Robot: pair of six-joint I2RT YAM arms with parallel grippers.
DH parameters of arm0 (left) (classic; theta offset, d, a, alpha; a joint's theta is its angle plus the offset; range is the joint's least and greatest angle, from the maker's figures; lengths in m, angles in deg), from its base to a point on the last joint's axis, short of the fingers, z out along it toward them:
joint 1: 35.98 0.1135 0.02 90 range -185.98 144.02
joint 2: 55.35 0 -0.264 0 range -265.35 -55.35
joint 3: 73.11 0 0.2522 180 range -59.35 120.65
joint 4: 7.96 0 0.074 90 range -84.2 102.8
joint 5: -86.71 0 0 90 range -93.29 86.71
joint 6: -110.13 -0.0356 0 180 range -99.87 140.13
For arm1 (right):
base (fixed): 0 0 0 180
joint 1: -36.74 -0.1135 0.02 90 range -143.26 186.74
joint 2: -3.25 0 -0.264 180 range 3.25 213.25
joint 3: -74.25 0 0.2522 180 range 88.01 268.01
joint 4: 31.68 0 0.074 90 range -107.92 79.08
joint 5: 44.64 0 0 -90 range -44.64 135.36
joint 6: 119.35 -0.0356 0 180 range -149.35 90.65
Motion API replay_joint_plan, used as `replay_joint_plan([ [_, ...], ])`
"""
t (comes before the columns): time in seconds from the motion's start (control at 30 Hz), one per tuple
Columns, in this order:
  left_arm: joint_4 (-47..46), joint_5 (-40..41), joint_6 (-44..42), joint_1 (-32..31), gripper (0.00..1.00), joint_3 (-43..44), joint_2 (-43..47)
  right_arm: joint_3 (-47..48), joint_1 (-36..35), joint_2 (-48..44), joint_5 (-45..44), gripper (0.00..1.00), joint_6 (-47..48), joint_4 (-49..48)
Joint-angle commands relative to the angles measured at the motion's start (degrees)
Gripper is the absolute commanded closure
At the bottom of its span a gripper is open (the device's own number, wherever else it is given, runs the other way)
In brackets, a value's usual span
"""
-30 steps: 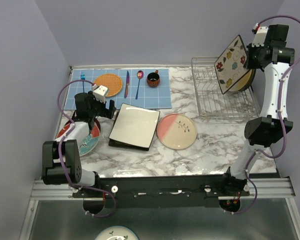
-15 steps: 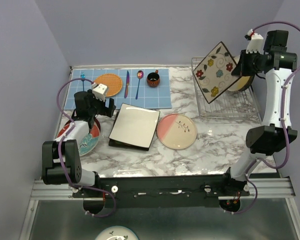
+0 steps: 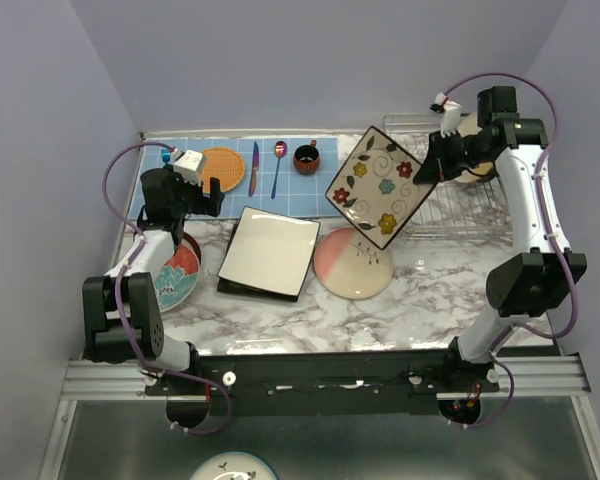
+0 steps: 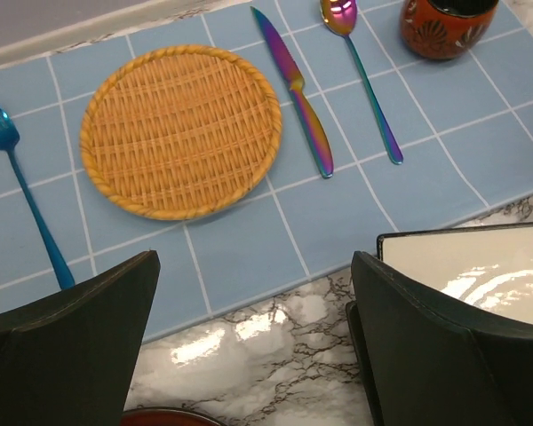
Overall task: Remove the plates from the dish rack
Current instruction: Place the plate at the center of the board.
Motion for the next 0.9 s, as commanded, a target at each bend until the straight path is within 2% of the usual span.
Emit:
replay_joint_plan([
  [0.0,0.31,1.84,1.69,1.88,0.02,3.42,-1.72,-0.21,-3.35,-1.78,13.17,0.99,2.10,-5.05],
  [0.27,1.80,2.46,0.64,2.67,0.02,6.23,-4.00,6.11,-7.40,6.92,20.81,0.99,6.24,-0.40],
  [0.43,1.36,2.72,0.20,2.94,0.02,6.59,-5.06,7.69,-11.18,12.02,20.91,0.99,9.14,-0.13],
  [0.8,1.62,4.21,-0.42,3.55,0.02,7.91,-6.47,25.51,-17.33,26.26,21.61,0.99,7.13,1.71],
  [0.87,1.89,4.30,-0.51,3.64,0.02,7.82,-6.56,26.32,-18.04,27.93,21.96,0.99,6.86,1.28],
])
